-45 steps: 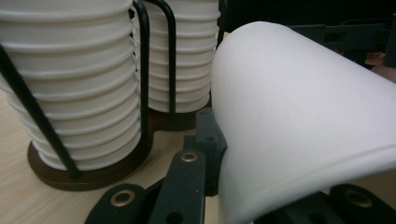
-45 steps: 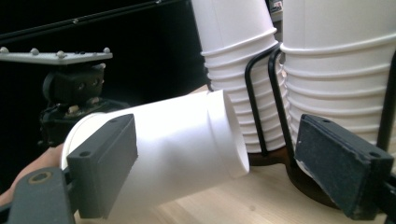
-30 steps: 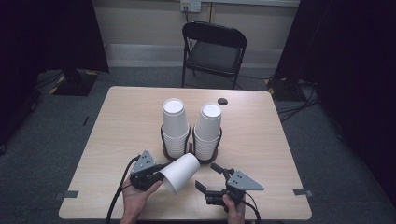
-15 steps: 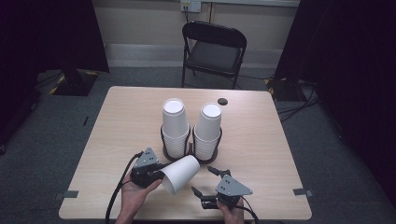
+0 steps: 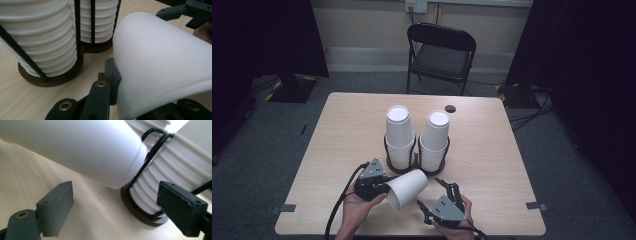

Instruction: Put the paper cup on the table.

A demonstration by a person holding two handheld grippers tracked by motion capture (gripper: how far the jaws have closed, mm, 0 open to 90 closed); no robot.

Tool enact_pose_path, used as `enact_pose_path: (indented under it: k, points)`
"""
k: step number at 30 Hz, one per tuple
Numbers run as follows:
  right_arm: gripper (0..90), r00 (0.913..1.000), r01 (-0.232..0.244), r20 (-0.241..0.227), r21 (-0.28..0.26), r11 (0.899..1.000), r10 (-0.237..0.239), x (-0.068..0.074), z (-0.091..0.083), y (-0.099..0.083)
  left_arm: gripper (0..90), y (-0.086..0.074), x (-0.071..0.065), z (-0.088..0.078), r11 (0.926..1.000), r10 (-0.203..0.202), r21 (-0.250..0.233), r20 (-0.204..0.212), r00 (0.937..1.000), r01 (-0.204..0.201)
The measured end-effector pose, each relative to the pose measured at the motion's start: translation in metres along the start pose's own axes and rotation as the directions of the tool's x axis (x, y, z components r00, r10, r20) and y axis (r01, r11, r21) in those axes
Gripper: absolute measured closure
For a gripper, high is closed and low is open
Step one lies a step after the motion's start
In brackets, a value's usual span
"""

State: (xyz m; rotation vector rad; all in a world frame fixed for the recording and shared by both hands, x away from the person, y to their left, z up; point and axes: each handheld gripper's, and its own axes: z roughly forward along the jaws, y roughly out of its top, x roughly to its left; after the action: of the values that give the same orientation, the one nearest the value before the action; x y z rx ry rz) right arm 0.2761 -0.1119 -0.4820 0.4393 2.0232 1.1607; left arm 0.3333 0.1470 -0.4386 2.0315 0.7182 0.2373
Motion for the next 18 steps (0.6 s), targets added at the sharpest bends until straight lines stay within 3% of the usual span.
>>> enact_pose_path:
  k: [4, 5, 7, 8, 11, 12, 13, 14, 15, 18]
  points:
    - [13.5, 0.9926, 0.115, 0.041, -0.011, 0.993, -0.114, 0.005, 0.001, 0.000, 86.1, 0.001, 0.001, 0.002, 1.0000, -0.003, 0.008, 0.007, 1.0000, 0.003]
    - [13.5, 0.9926, 0.115, 0.041, -0.011, 0.993, -0.114, 0.005, 0.001, 0.000, 86.1, 0.001, 0.001, 0.002, 1.0000, -0.003, 0.008, 0.007, 1.0000, 0.003]
    - [13.5, 0.9823, 0.180, 0.053, -0.005, 0.984, -0.179, 0.007, 0.003, -0.001, 86.1, 0.002, 0.001, 0.003, 0.9998, 0.002, 0.019, 0.009, 1.0000, -0.002]
    - [13.5, 0.9823, 0.180, 0.053, -0.005, 0.984, -0.179, 0.007, 0.003, -0.001, 86.1, 0.002, 0.001, 0.003, 0.9998, 0.002, 0.019, 0.009, 1.0000, -0.002]
    - [13.5, 0.9629, 0.257, 0.082, 0.012, 0.966, -0.257, 0.011, 0.005, 0.001, 86.1, 0.003, 0.000, 0.005, 0.9995, -0.004, 0.032, 0.012, 0.9999, 0.004]
    - [13.5, 0.9629, 0.257, 0.082, 0.012, 0.966, -0.257, 0.011, 0.005, 0.001, 86.1, 0.003, 0.000, 0.005, 0.9995, -0.004, 0.032, 0.012, 0.9999, 0.004]
    - [13.4, 0.9542, 0.282, 0.099, 0.021, 0.959, -0.282, 0.014, 0.006, 0.002, 86.1, 0.004, 0.000, 0.007, 0.9993, -0.008, 0.036, 0.018, 0.9998, 0.007]
    - [13.4, 0.9542, 0.282, 0.099, 0.021, 0.959, -0.282, 0.014, 0.006, 0.002, 86.1, 0.004, 0.000, 0.007, 0.9993, -0.008, 0.036, 0.018, 0.9998, 0.007]
    - [12.9, 0.9469, 0.299, 0.115, 0.032, 0.954, -0.300, 0.017, 0.008, 0.004, 86.1, 0.006, 0.000, 0.008, 0.9988, -0.005, 0.049, 0.021, 0.9998, 0.004]
    - [12.8, 0.9450, 0.301, 0.126, 0.028, 0.953, -0.302, 0.020, 0.009, 0.005, 86.1, 0.008, 0.000, 0.009, 0.9978, -0.004, 0.067, 0.028, 0.9996, 0.002]
